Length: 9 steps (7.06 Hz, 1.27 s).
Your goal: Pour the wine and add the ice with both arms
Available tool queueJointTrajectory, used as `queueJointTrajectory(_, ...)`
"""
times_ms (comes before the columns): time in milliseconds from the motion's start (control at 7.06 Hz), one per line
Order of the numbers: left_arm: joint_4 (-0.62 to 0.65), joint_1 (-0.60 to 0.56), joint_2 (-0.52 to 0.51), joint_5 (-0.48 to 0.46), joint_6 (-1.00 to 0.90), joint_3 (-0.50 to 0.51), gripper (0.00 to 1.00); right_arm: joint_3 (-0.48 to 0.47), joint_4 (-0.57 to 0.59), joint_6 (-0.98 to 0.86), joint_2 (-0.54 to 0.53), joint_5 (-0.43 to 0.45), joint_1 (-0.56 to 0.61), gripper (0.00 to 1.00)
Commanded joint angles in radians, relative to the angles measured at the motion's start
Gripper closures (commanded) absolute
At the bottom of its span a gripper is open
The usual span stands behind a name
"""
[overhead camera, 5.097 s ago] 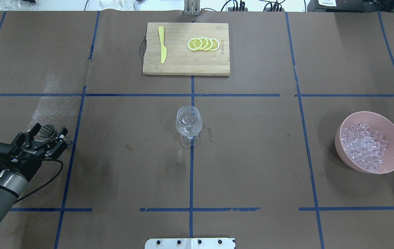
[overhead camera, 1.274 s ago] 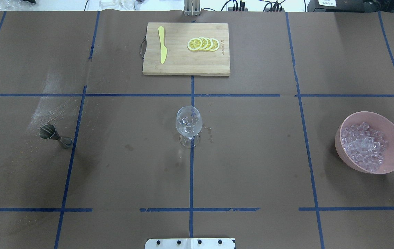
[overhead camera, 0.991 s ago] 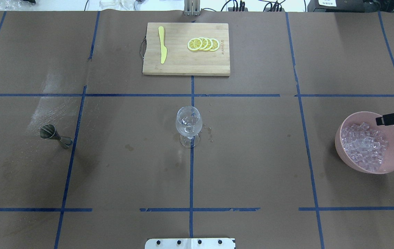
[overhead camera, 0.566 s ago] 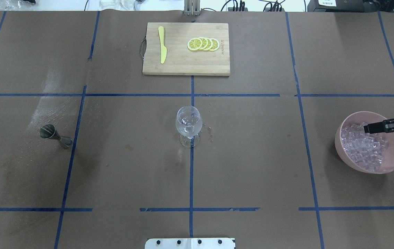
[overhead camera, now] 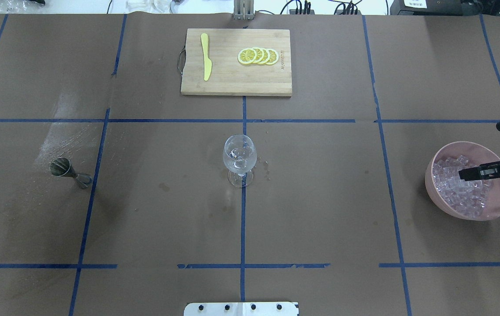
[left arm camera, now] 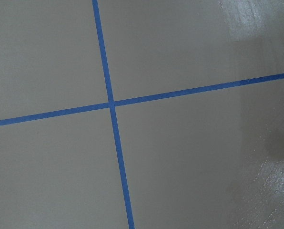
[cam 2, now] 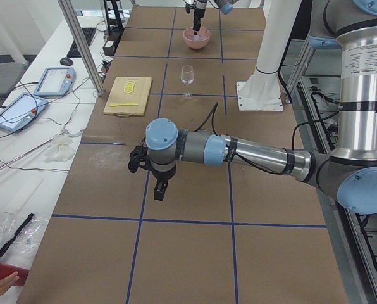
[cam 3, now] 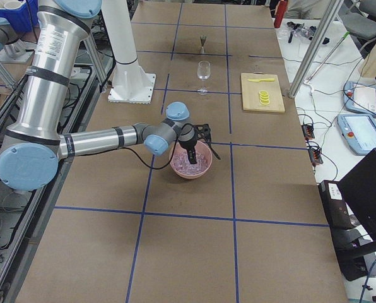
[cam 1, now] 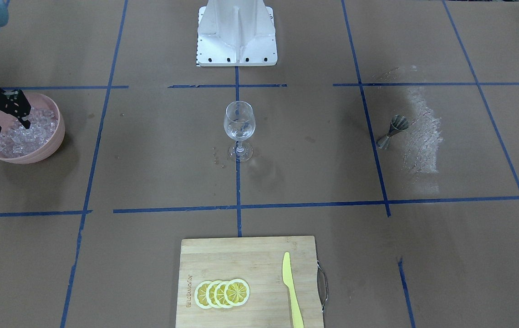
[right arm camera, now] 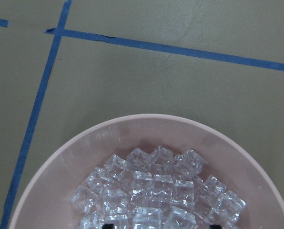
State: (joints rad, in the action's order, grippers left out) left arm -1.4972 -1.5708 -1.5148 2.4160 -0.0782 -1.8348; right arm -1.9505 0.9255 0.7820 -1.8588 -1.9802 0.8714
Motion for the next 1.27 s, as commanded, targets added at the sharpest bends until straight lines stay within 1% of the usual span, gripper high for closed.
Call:
queueJointTrajectory(0, 0.000, 0.000, -0.005, 0.000, 0.000, 0.000, 0.00, 0.001, -0.001, -0.001, -0.002, 0.004, -0.034, 0.30)
queueJointTrajectory(142, 0.000, 0.000, -0.005, 0.000, 0.000, 0.000, 0.00, 0.002, 0.001, -0.003, -0.003, 0.023, -0.052, 0.35)
queueJointTrajectory(425, 0.000, 0.000, -0.008, 0.000, -0.002, 0.000, 0.00, 0.004, 0.001, -0.010, -0.002, 0.032, -0.060, 0.56)
queueJointTrajectory(566, -0.002, 0.000, -0.007, 0.000, -0.002, 0.002, 0.00, 0.002, 0.001, -0.012, -0.002, 0.034, -0.061, 0.72)
queueJointTrajectory(708, -0.002, 0.000, -0.008, 0.000, -0.002, 0.002, 0.00, 0.001, 0.001, -0.021, -0.003, 0.034, -0.060, 0.96)
queueJointTrajectory(850, -0.002, 0.000, -0.008, 0.000, -0.002, 0.000, 0.00, -0.011, 0.001, -0.036, -0.002, 0.031, -0.054, 1.00)
queueJointTrajectory(991, -0.002, 0.000, -0.008, 0.000, -0.002, 0.000, 0.00, -0.037, 0.007, -0.041, 0.001, 0.017, -0.034, 1.00)
queueJointTrajectory(1133, -0.002, 0.000, -0.008, 0.000, -0.002, 0.000, 0.00, -0.088, 0.042, -0.041, 0.004, -0.012, -0.003, 1.00)
